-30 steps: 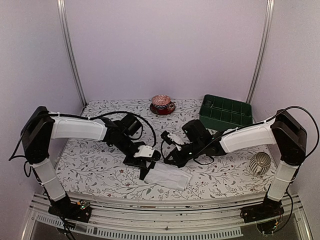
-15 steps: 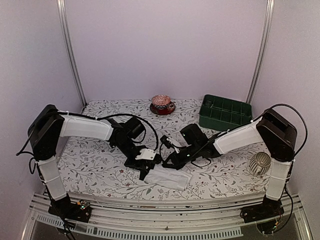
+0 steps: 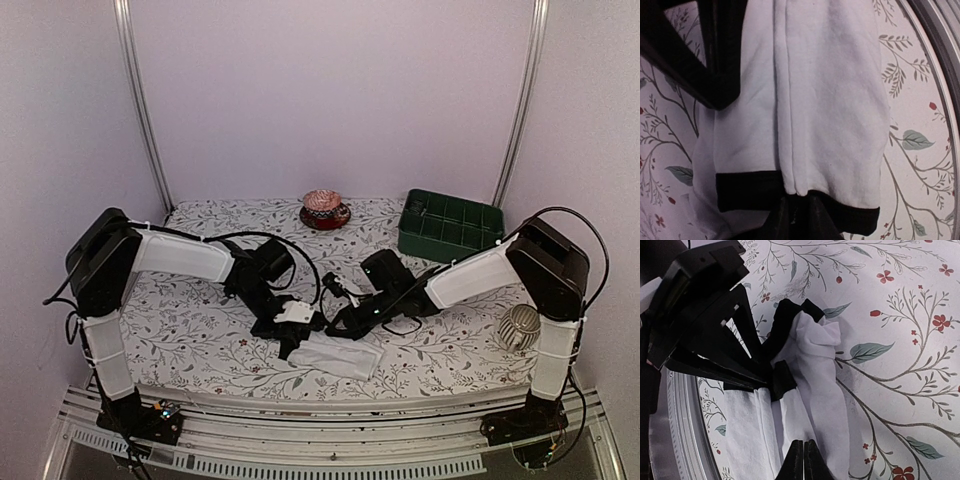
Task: Roll the underwear
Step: Smooth out the underwear at the center of the board.
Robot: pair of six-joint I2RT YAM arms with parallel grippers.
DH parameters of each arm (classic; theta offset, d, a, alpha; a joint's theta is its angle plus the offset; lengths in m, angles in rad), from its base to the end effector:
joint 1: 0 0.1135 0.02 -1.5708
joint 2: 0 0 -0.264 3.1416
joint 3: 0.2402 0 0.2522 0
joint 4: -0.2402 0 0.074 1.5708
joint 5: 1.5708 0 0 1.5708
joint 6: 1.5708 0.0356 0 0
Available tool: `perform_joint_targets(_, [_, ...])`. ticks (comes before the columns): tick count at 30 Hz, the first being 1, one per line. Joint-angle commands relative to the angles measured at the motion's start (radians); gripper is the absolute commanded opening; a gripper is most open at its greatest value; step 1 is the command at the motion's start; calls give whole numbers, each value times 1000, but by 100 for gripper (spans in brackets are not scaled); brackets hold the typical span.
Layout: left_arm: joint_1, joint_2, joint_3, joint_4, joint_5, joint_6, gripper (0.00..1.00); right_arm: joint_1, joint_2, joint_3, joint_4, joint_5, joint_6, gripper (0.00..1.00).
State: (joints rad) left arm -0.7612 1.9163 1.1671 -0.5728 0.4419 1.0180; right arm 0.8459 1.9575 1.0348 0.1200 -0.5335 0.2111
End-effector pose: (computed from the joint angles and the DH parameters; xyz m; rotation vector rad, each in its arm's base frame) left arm 0.2471 -0.2564 0.1361 2.2125 1.6928 -0.5758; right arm 0.2437 0.3024 0.1237 -1.0488 2.3028 1.1060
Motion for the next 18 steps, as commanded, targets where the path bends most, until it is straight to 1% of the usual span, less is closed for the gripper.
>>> perform_joint_targets(1, [1,21,22,-16,-17,-12,5,-7,32,2,17,-3,8,3])
perform_joint_targets(2, [-1,16,21,-12,-19,-16,0,-8,33,2,17,-2,9,3])
perform_joint_targets(12, [1,-88,8,15,-58,-43,0,-9,50,1,12,11,8,3])
perform_joint_targets(18, [-1,-100,11,22,-86,-54,0,-10,50,2,7,21,7,3])
